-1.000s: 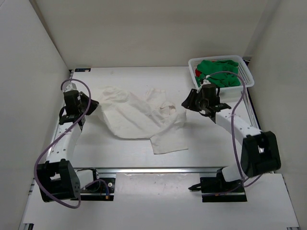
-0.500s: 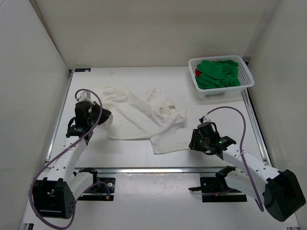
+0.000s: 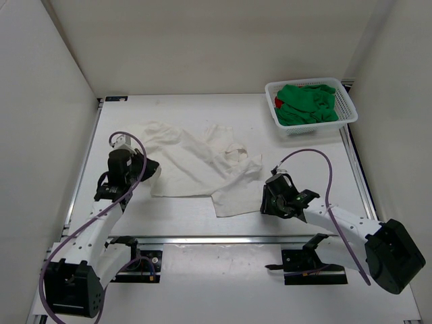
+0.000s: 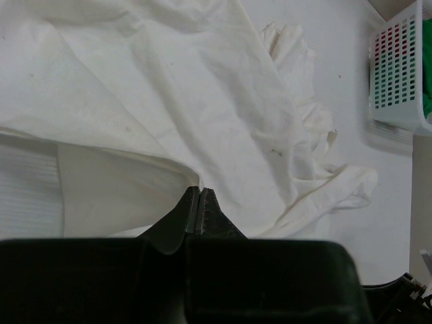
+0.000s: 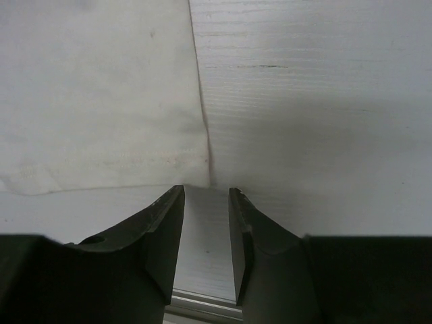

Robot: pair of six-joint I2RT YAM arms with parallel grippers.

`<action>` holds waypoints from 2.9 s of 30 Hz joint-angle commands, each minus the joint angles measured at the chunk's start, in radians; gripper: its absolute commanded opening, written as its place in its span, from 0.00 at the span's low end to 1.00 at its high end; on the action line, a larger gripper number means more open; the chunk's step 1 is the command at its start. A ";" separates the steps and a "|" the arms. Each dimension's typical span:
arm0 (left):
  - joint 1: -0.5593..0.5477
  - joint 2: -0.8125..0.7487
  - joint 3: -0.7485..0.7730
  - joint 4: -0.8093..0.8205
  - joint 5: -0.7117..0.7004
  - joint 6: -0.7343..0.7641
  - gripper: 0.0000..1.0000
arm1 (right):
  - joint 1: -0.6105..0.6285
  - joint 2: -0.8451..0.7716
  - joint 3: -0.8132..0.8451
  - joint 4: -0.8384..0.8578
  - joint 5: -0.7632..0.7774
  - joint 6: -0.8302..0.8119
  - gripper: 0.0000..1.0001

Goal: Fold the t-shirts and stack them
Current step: Flatten out the tshirt

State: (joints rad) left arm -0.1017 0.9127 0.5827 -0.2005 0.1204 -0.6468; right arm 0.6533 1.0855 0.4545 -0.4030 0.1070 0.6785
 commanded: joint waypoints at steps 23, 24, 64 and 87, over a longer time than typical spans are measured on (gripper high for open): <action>-0.012 0.001 0.020 0.006 0.001 0.022 0.00 | -0.003 -0.067 0.123 0.009 0.069 -0.038 0.00; -0.022 0.009 0.064 -0.016 -0.004 0.033 0.00 | 0.005 -0.112 0.206 -0.046 0.100 -0.069 0.00; 0.227 0.801 1.520 -0.357 0.096 0.015 0.00 | -0.409 0.805 2.072 0.114 -0.240 -0.401 0.00; 0.319 0.157 0.481 -0.172 -0.053 0.193 0.00 | -0.388 -0.082 0.436 0.159 -0.251 -0.349 0.00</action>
State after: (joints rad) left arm 0.2310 1.2522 1.1969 -0.3939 0.1417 -0.5346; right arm 0.2371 1.1549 1.0512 -0.2344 -0.1349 0.2806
